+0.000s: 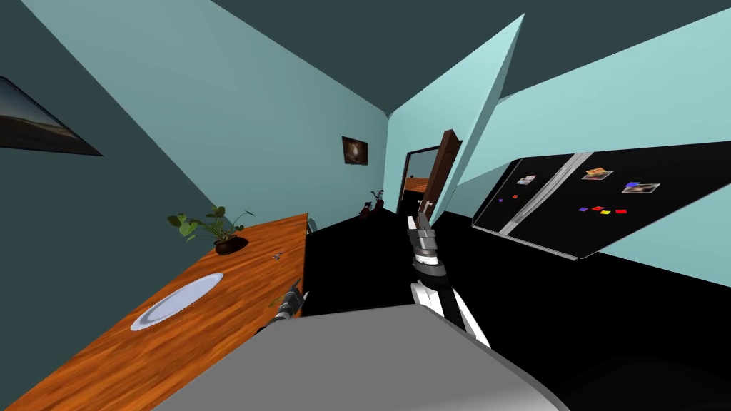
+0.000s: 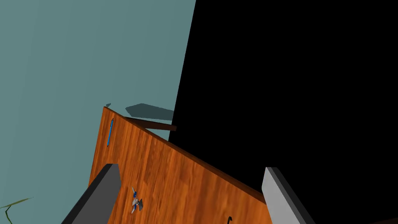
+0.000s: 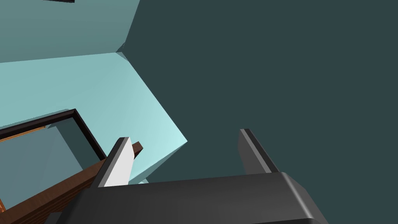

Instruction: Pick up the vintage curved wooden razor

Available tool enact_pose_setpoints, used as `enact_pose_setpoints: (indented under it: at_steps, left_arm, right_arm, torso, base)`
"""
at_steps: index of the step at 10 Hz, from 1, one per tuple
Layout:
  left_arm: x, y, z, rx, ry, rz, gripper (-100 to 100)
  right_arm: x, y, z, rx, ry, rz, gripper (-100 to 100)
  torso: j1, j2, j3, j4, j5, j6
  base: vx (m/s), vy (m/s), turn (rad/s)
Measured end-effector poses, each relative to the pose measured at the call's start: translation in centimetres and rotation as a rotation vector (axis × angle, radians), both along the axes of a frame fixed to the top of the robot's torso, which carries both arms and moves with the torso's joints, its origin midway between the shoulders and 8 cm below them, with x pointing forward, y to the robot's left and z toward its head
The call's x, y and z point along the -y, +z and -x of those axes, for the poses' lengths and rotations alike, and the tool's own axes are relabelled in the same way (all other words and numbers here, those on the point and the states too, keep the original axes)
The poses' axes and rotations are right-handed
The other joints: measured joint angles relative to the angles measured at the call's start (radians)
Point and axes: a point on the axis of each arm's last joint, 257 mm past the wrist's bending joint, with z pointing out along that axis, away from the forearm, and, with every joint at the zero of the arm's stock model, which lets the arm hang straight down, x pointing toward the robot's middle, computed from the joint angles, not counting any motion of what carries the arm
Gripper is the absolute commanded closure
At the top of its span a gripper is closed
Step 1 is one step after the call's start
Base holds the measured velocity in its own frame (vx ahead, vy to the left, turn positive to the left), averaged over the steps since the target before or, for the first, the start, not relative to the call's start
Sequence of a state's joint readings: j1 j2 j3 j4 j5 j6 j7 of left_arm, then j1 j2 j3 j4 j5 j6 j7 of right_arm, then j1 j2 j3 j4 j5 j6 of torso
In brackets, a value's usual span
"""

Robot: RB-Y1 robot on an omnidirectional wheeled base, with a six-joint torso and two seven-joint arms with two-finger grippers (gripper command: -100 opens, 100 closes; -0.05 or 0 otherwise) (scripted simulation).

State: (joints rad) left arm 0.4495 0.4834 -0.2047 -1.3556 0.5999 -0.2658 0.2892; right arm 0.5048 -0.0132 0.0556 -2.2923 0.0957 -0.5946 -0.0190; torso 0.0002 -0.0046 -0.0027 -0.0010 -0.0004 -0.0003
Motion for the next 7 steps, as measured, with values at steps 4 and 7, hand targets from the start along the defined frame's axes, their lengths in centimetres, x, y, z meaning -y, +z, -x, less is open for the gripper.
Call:
enact_pose_setpoints:
  at_steps: [4,7]
  left_arm:
    - [-1.9,-5.2,4.2,-0.171,0.027,0.016,-100]
    - [-4.1,-8.4,8.3,-0.312,0.050,0.015,-100]
  right_arm:
    - [0.0,0.0,0.0,0.000,0.000,0.000,0]
    - [0.0,0.0,0.0,0.000,0.000,0.000,0]
  torso:
    - [0.002,-0.002,-0.001,0.000,0.000,0.000]
    - [0.003,-0.003,-0.002,-0.001,0.001,0.000]
  base:
    - [0.119,0.017,-0.027]
    - [0.123,0.042,-0.022]
